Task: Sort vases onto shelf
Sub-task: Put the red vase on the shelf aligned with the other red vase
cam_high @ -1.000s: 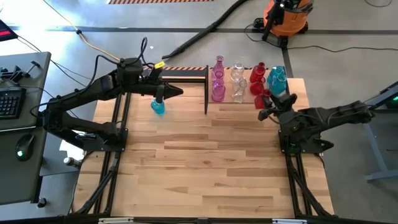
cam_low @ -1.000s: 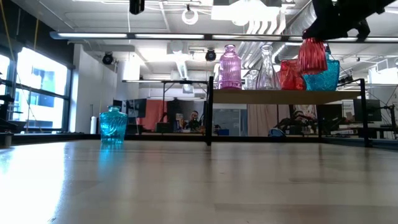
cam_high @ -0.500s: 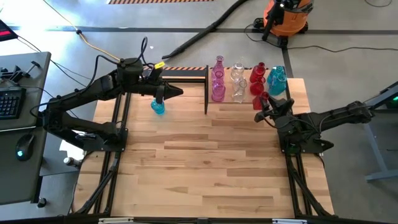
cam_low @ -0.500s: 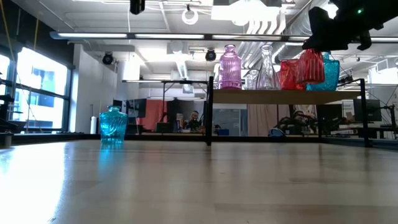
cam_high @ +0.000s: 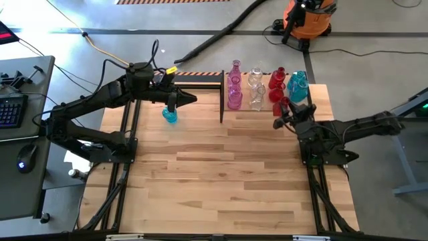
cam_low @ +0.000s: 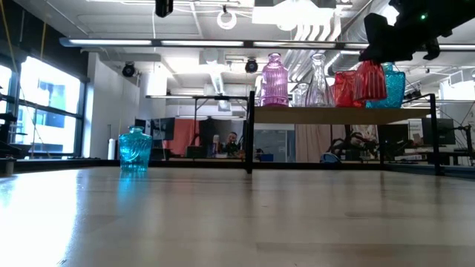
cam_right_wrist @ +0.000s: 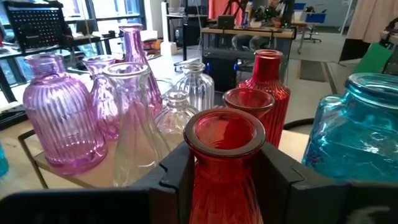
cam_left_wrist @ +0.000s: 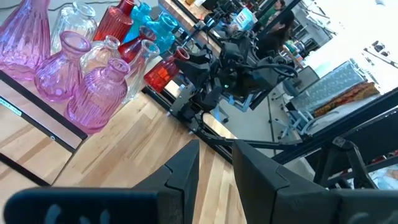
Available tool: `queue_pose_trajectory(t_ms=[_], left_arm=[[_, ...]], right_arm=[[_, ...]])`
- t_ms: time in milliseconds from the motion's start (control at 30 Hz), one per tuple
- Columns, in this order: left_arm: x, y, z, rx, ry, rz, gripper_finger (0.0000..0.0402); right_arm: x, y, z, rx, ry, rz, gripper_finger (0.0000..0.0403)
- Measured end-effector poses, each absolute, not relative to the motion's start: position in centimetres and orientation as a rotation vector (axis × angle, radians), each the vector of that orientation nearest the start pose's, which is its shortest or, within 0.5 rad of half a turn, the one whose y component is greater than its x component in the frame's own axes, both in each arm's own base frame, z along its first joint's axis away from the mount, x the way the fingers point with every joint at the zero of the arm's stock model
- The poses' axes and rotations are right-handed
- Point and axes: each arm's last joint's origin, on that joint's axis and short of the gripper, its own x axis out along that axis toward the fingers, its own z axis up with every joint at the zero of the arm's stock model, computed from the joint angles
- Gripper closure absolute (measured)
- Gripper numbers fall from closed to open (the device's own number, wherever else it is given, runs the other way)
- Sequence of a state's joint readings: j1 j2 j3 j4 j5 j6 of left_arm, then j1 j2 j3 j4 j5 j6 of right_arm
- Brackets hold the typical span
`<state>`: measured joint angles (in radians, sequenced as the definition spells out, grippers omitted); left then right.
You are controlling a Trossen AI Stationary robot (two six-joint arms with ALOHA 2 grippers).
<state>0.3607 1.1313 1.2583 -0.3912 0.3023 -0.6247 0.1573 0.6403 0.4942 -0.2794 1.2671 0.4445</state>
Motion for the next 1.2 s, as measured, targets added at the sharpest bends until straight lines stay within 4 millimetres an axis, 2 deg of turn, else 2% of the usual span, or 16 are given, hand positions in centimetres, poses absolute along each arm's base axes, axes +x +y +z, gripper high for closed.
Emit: queue_pose_trajectory(t_ms=[1200], left_arm=[[22.3, 7.5, 40.8, -0.707, 0.225, 0.134, 0.0314]], right_arm=[[13.4, -3.8, 25.5, 0.148, 0.136, -1.166, 0.0295]])
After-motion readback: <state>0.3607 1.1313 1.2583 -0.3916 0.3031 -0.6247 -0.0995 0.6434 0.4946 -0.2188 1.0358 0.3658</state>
